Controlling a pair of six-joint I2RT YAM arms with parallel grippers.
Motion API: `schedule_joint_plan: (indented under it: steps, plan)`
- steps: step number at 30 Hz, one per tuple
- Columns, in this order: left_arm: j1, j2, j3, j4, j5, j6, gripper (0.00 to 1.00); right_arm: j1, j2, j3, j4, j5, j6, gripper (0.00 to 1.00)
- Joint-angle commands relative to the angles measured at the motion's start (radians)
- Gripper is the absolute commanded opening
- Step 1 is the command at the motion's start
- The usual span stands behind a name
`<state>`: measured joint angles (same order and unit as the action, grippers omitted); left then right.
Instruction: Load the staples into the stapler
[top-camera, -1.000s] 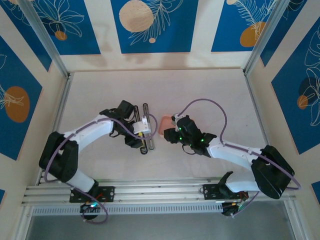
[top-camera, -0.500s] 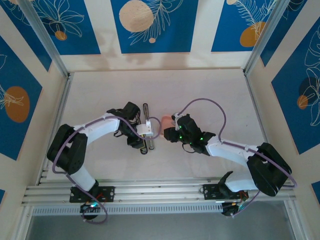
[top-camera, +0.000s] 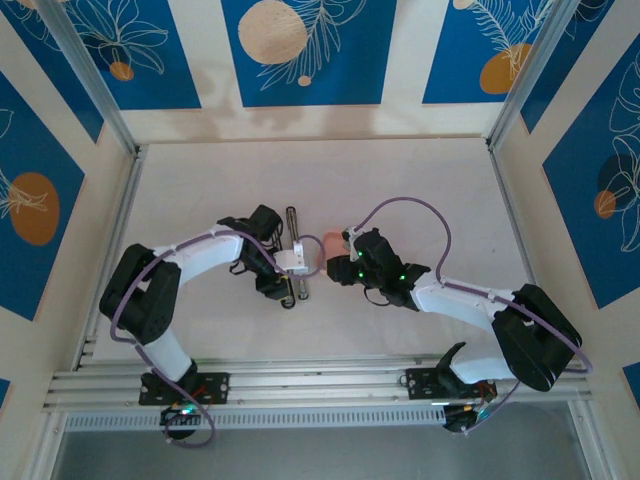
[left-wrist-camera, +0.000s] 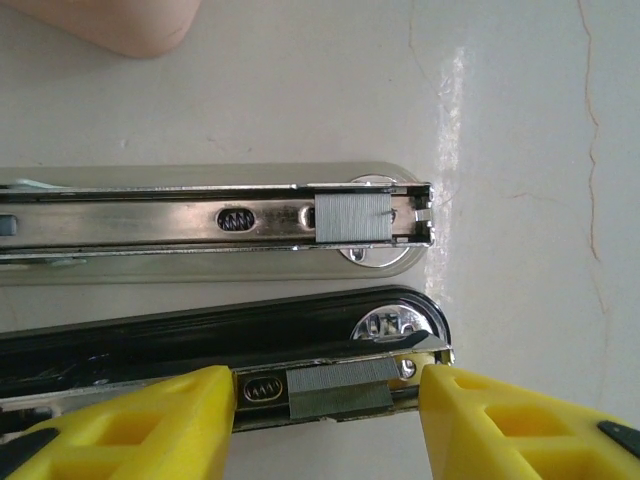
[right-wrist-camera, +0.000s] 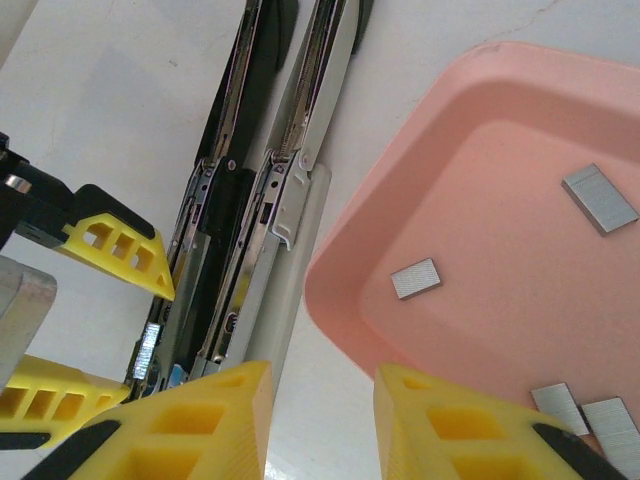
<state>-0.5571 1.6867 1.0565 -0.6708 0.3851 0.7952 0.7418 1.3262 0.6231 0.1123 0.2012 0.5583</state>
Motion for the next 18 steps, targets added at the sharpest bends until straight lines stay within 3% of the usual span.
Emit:
schedule_joint_plan:
  steps: [1, 18]
  plan:
    - [-0.010, 0.010, 0.021, -0.033, 0.034, 0.007, 0.53, -0.006, 0.005, -0.011, 0.004, -0.012, -0.004, 0.32]
    - [-0.017, 0.023, 0.037, -0.067, -0.011, -0.002, 0.42, -0.007, 0.006, -0.010, -0.002, -0.013, 0.000, 0.32]
